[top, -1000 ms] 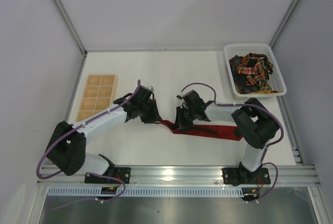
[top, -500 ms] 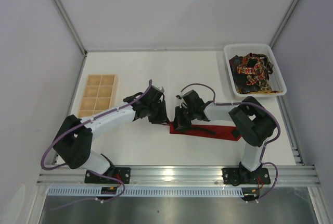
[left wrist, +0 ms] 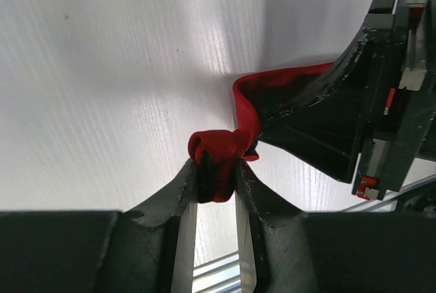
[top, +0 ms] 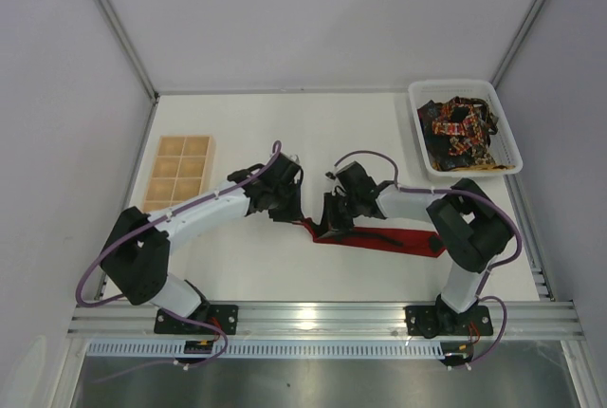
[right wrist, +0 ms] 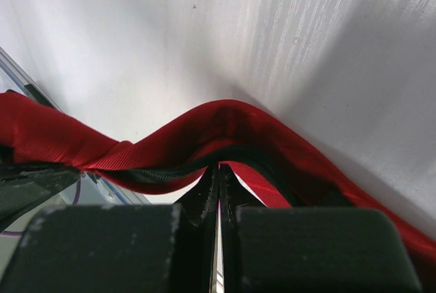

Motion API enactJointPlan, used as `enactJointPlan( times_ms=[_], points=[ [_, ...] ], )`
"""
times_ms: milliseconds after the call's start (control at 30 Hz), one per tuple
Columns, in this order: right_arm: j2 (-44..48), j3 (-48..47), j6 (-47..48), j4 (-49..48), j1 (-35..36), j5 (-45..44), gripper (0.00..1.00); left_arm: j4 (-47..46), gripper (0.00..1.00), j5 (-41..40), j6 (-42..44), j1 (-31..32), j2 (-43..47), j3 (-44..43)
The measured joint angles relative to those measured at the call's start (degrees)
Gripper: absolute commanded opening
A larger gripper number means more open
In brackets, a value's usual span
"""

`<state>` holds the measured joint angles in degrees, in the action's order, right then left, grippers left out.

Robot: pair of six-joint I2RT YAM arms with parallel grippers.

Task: Roll the ties
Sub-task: Roll the tie

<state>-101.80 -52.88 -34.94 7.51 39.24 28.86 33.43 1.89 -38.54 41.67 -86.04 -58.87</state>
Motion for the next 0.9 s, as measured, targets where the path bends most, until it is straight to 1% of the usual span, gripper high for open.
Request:
enactJointPlan(
  times_ms=[267, 567, 833, 900],
  points=[
    [1.1, -0.1, 0.0, 1.8, -0.6, -0.6, 0.00, 1.2, 0.05, -0.8, 0.7, 0.2, -0.5, -0.1],
    [2.1, -0.1, 0.1, 1.5, -1.3, -0.8, 0.00, 2.0, 0.05, -1.3, 1.2, 0.4, -0.5, -0.2],
    [0.0, -0.2, -0.5, -1.4, -0.9, -0.1, 0.00, 3.2, 0.04, -1.4, 1.6, 1.6, -0.5, -2.3],
    [-1.1, -0.2, -0.8, -2.3, -0.7, 0.3, 0.00, 3.2, 0.06, -1.4, 1.6, 2.1, -0.5, -2.9]
  ],
)
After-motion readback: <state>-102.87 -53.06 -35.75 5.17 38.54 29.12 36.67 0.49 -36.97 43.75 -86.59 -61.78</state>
